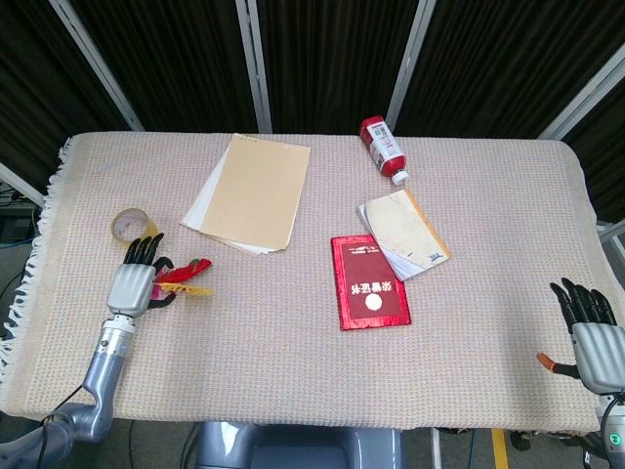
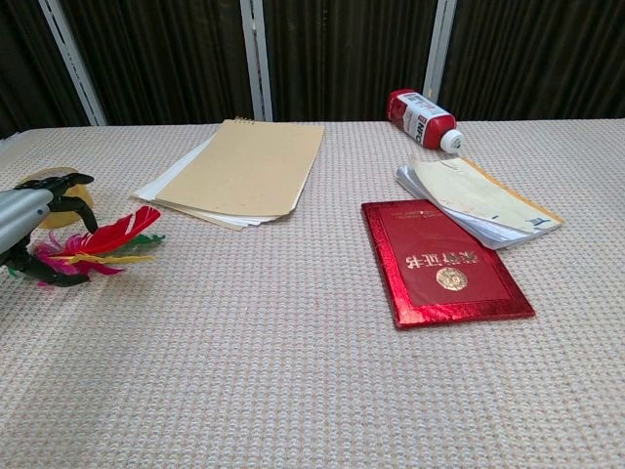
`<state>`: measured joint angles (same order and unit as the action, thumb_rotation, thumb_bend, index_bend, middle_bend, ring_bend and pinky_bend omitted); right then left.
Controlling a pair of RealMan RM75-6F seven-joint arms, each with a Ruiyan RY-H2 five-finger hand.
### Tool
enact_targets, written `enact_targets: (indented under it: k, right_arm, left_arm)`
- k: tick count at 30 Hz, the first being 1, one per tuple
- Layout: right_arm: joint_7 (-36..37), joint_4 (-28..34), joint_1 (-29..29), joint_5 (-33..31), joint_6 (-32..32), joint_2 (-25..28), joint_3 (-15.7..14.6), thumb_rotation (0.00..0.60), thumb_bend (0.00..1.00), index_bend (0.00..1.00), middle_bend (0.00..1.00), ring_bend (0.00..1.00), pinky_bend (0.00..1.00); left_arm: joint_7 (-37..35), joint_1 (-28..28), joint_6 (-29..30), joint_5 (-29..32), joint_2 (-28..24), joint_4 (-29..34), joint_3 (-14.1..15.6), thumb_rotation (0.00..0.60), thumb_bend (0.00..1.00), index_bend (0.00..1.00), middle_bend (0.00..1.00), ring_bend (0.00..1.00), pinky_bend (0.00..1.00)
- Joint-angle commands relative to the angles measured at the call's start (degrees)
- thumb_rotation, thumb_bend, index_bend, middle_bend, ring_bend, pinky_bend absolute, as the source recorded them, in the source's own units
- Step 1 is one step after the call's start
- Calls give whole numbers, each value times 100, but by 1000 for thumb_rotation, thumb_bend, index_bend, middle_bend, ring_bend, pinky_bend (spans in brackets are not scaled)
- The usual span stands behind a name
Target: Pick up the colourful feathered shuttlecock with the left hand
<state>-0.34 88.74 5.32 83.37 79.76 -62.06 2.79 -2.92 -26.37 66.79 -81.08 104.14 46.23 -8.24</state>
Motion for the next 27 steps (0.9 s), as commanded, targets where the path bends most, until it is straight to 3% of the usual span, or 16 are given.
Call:
enact_targets:
  k: [1,9,13,17,21,27]
  right_arm:
    - [-71,-9,15,-20,-43,-31,-9,600,1,0,0,0,0]
    - [-168,-4,54,-91,-123,-54,8,600,2,0,0,0,0]
    - [-122,-8,43,-57,-96,-42,-4,600,2,0,0,0,0]
    - [-126,-8,42,-44,-113,-46,-25,600,2,0,0,0,0]
    - [-215,-8,70,-66,-200,-82,-51,600,2,0,0,0,0]
    - [-328,16,52,-101,-161,-105,-41,600,5,0,0,0,0]
  left_arm:
    - [-175,-96,59,-104,114,-69,31,600,133,386,0,0,0]
    - [-366,-238,284,-290,306,-171,81,600,137,388,0,0,0]
    - [-279,-274,213,-221,391,-308,62,600,217,409,0,0,0]
    - [-294,-301,215,-210,440,-392,62,600,272,476,0,0,0]
    - [-516,-246,530,-330,505,-503,116,600,418,594,1,0,0]
    - [-686,-131,786,-480,294,-412,257,600,447,685,63,0,0]
